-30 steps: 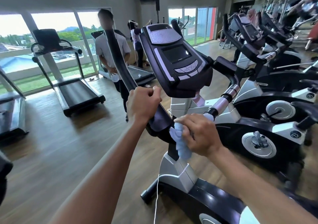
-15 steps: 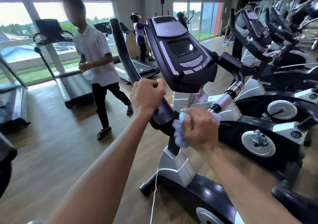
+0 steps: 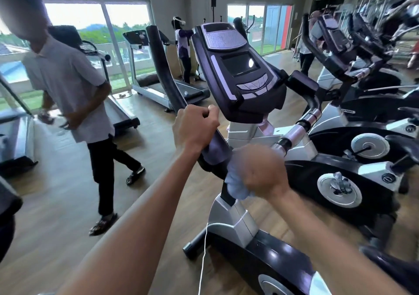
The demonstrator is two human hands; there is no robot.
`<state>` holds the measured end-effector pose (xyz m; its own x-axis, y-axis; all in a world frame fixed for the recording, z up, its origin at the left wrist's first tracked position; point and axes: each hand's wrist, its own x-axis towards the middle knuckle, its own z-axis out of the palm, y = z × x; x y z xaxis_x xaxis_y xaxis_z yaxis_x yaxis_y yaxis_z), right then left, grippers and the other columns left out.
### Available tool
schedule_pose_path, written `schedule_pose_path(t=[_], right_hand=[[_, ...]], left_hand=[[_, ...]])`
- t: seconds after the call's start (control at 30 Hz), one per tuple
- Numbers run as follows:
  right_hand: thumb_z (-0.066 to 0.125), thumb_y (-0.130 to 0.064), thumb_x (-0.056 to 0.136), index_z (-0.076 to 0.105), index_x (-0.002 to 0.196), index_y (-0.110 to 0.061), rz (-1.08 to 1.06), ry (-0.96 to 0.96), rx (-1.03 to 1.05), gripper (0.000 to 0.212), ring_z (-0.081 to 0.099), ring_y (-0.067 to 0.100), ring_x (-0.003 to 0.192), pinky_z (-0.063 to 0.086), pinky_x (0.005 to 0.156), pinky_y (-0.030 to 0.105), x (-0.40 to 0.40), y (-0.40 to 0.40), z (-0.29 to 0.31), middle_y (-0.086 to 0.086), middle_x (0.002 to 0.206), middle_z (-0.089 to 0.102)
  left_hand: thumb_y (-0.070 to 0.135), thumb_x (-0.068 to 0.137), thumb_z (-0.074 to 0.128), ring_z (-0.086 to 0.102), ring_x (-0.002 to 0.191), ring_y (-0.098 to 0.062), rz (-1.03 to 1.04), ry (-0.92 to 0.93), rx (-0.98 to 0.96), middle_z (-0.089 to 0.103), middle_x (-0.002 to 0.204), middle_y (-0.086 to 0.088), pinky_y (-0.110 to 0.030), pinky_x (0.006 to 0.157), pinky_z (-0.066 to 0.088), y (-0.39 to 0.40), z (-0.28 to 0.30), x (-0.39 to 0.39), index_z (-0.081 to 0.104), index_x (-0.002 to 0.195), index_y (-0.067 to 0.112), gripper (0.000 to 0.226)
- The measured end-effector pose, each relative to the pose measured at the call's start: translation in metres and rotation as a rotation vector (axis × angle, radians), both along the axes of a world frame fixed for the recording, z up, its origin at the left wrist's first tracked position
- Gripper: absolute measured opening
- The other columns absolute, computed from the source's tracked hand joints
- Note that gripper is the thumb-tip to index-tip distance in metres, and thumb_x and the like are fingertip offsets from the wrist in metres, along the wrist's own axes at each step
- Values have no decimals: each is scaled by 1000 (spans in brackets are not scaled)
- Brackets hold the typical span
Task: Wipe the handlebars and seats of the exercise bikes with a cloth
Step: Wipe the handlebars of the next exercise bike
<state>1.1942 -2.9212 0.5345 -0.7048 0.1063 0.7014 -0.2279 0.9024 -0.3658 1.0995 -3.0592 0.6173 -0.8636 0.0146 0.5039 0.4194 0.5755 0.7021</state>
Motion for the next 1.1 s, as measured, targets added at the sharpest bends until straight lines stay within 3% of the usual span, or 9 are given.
schedule_pose_path(t=[0.13,0.23,0.37,0.43,0.5,0.63,0.7,0.83,1.1], right_hand=[[26,-44,84,71,83,-18,-192,-293,46,52,65,31,88,46,71,39,-26,5,24,5,87,73],[33,-39,86,69,76,-15,-129,-145,15,43,65,30,82,45,71,40,-8,-16,9,5,82,72],[41,-38,83,80,84,-18,62,-64,-400,44,71,22,81,56,79,39,-5,9,9,-2,80,76],[42,-41,79,77,74,-16,-49,9,-786,43,68,33,74,57,75,49,-20,25,20,3,70,73],[44,-32,84,73,67,-24,-141,159,-943,35,66,27,71,55,75,47,-18,17,29,-6,68,71],[42,-20,95,75,107,-8,102,271,-292,37,67,22,105,51,96,38,3,-62,30,4,109,75],[43,-21,95,74,114,-4,86,204,28,40,64,26,120,46,106,40,-17,-80,33,8,121,72],[37,-27,96,72,102,-11,-40,13,53,38,64,28,101,42,90,36,-70,-85,73,6,105,73],[40,-25,99,70,126,-10,96,140,39,43,65,26,111,49,101,43,-25,-69,33,3,123,71]], left_hand=[[38,90,52,65,71,-23,4,7,-4,65,55,-1,-37,71,54,0,1,0,76,65,16,42],[39,91,52,65,70,-24,10,5,-17,65,57,-2,-36,70,53,0,-2,-1,76,66,17,42],[40,94,53,65,69,-22,-35,33,-22,65,55,1,-37,74,54,-3,-4,-5,76,63,18,44],[40,97,51,68,69,-16,-118,4,55,68,55,9,-36,79,55,-5,-5,-10,75,59,24,47],[44,101,46,74,71,-15,-251,-77,256,74,63,4,-37,84,57,-7,-4,-17,78,69,23,49],[49,109,34,73,80,-31,-464,-370,776,75,93,-28,-33,76,56,-18,11,-17,72,100,-1,63],[59,106,27,72,94,-37,-554,-477,864,75,105,-27,-38,87,54,-29,12,-17,69,112,-4,76],[67,102,23,67,109,-37,-634,-501,1039,72,117,-27,-47,111,46,-41,15,-19,65,115,-4,83],[67,104,16,69,115,-37,-556,-472,912,73,113,-28,-44,111,48,-47,19,-25,60,126,-2,84]])
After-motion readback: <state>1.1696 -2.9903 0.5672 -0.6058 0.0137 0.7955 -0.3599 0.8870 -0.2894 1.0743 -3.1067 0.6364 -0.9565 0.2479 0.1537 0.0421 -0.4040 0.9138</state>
